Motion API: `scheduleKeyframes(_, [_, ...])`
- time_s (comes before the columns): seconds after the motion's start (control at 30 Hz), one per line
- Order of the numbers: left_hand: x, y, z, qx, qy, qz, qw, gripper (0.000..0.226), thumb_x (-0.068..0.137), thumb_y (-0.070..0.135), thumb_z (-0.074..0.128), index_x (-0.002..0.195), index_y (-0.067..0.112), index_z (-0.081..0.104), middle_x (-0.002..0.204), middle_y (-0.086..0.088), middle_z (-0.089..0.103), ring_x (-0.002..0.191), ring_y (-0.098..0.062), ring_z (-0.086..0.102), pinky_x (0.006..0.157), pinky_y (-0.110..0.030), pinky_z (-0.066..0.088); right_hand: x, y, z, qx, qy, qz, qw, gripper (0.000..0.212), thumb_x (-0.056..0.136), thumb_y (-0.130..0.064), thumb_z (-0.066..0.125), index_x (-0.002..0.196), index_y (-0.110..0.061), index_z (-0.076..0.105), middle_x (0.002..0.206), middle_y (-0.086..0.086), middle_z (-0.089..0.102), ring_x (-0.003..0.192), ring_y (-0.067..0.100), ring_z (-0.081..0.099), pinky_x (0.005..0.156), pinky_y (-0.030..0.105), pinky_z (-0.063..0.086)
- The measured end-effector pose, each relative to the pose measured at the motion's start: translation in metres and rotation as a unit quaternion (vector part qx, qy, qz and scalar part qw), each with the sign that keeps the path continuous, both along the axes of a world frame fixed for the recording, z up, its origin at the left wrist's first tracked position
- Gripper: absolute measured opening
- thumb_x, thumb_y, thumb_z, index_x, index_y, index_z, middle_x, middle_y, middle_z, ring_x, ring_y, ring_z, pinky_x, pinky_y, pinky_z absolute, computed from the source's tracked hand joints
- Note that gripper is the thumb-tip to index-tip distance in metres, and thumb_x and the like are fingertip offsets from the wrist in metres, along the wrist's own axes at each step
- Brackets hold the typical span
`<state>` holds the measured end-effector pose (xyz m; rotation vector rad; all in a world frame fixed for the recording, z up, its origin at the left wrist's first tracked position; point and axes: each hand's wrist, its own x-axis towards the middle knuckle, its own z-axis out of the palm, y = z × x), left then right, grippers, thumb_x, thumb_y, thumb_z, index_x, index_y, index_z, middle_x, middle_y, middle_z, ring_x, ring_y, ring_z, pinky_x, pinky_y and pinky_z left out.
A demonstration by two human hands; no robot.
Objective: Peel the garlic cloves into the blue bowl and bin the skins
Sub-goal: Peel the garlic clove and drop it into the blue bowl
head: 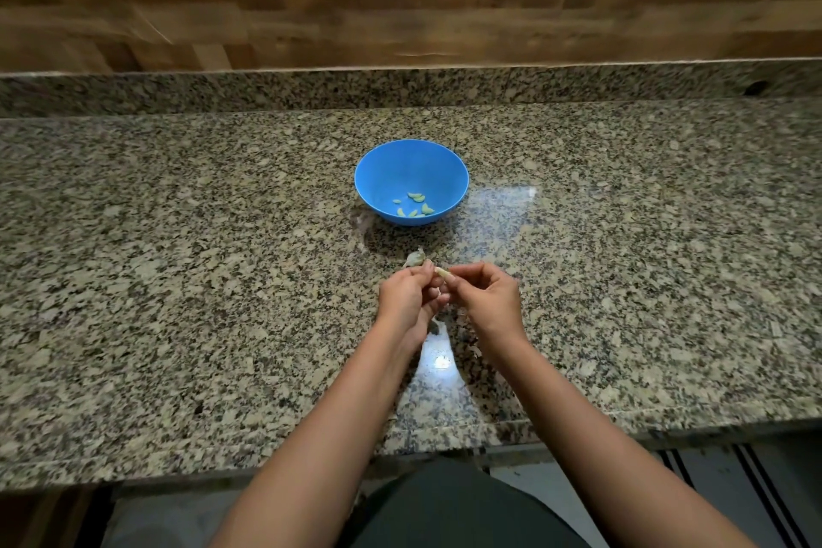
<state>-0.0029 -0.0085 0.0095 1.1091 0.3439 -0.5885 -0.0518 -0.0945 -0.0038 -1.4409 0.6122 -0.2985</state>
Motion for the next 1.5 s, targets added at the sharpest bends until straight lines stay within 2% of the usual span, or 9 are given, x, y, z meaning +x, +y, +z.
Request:
scheduleKeyframes(0.17, [0.000, -0.002, 0.000, 0.049, -0.053, -0.040, 0.997, 0.021, 0.096, 0.010, 0.050, 0.076, 0.004, 0.053, 0.063, -0.005, 0.051, 0.053, -0.009, 0.049, 0.045, -0.018, 0.049, 0.000, -0.005, 0.001, -0.066, 0.024, 0.056, 0.996, 0.005, 0.082, -0.009, 0.070, 0.084, -0.008, 0.066, 0.085, 0.015, 0.071, 0.081, 0.030, 0.069, 0.078, 0.048, 0.057])
scheduleKeyframes(0.3, [0.000, 0.002, -0.002, 0.071, -0.102, -0.079, 0.989, 0.020, 0.095, 0.009, 0.052, 0.077, 0.003, 0.059, 0.068, -0.007, 0.058, 0.055, -0.007, 0.056, 0.053, -0.019, 0.054, -0.001, -0.012, 0.005, -0.083, 0.037, 0.055, 0.994, 0.004, 0.083, -0.010, 0.069, 0.082, -0.006, 0.069, 0.081, 0.015, 0.071, 0.078, 0.031, 0.070, 0.075, 0.049, 0.057])
scheduleKeyframes(0.57, [0.003, 0.006, -0.004, 0.149, -0.193, -0.132, 0.961, 0.014, 0.091, 0.008, 0.058, 0.078, 0.004, 0.063, 0.074, -0.011, 0.061, 0.064, -0.014, 0.061, 0.061, -0.021, 0.056, -0.003, -0.018, 0.011, -0.243, 0.064, 0.080, 0.965, 0.014, 0.084, -0.026, 0.069, 0.079, -0.013, 0.069, 0.074, 0.002, 0.068, 0.069, 0.015, 0.064, 0.065, 0.031, 0.055])
scheduleKeyframes(0.73, [0.000, 0.005, -0.003, 0.125, -0.192, -0.117, 0.966, 0.014, 0.091, 0.005, 0.057, 0.078, 0.004, 0.063, 0.073, -0.010, 0.063, 0.065, -0.015, 0.061, 0.062, -0.021, 0.057, -0.004, -0.018, 0.015, -0.230, 0.065, 0.067, 0.969, 0.009, 0.082, -0.020, 0.069, 0.076, -0.014, 0.069, 0.072, 0.000, 0.067, 0.066, 0.010, 0.061, 0.065, 0.028, 0.052])
scheduleKeyframes(0.87, [0.000, 0.007, -0.001, 0.127, -0.205, -0.117, 0.964, 0.014, 0.091, 0.004, 0.057, 0.079, 0.002, 0.063, 0.073, -0.010, 0.063, 0.064, -0.015, 0.061, 0.061, -0.020, 0.056, -0.003, -0.019, 0.016, -0.179, 0.063, 0.069, 0.980, 0.007, 0.080, -0.015, 0.071, 0.073, -0.014, 0.069, 0.072, 0.003, 0.068, 0.069, 0.014, 0.063, 0.071, 0.035, 0.055])
scheduleKeyframes(1.17, [0.002, 0.004, -0.007, 0.231, -0.254, -0.113, 0.932, 0.010, 0.085, 0.006, 0.064, 0.076, 0.004, 0.060, 0.071, -0.005, 0.060, 0.062, -0.012, 0.060, 0.063, -0.027, 0.056, -0.001, -0.011, 0.015, -0.110, 0.054, 0.032, 0.992, 0.010, 0.082, -0.008, 0.068, 0.073, -0.011, 0.065, 0.067, 0.001, 0.060, 0.065, 0.013, 0.054, 0.062, 0.029, 0.047])
scheduleKeyframes(1.3, [0.004, 0.006, -0.012, 0.276, -0.277, -0.110, 0.914, 0.009, 0.085, 0.011, 0.064, 0.080, 0.004, 0.062, 0.072, -0.006, 0.064, 0.061, -0.015, 0.065, 0.071, -0.042, 0.059, -0.003, -0.010, 0.015, -0.185, 0.062, 0.082, 0.977, 0.002, 0.088, -0.012, 0.063, 0.089, -0.011, 0.064, 0.080, 0.000, 0.062, 0.075, 0.013, 0.059, 0.067, 0.022, 0.050])
scheduleKeyframes(1.4, [0.005, 0.007, -0.010, 0.311, -0.308, -0.136, 0.888, 0.007, 0.086, 0.017, 0.063, 0.083, 0.010, 0.065, 0.080, -0.007, 0.069, 0.076, -0.024, 0.068, 0.076, -0.044, 0.057, -0.002, -0.011, 0.016, -0.282, 0.062, 0.120, 0.950, 0.019, 0.088, -0.011, 0.061, 0.106, -0.013, 0.067, 0.098, 0.001, 0.064, 0.091, 0.013, 0.061, 0.081, 0.026, 0.051])
scheduleKeyframes(1.5, [0.005, 0.003, -0.004, 0.313, -0.301, -0.132, 0.891, 0.007, 0.086, 0.015, 0.063, 0.080, 0.013, 0.064, 0.077, -0.007, 0.069, 0.073, -0.024, 0.069, 0.074, -0.044, 0.058, 0.000, -0.009, 0.018, -0.272, 0.032, 0.086, 0.958, 0.020, 0.086, -0.006, 0.062, 0.101, -0.012, 0.072, 0.097, 0.002, 0.068, 0.088, 0.012, 0.063, 0.078, 0.023, 0.053])
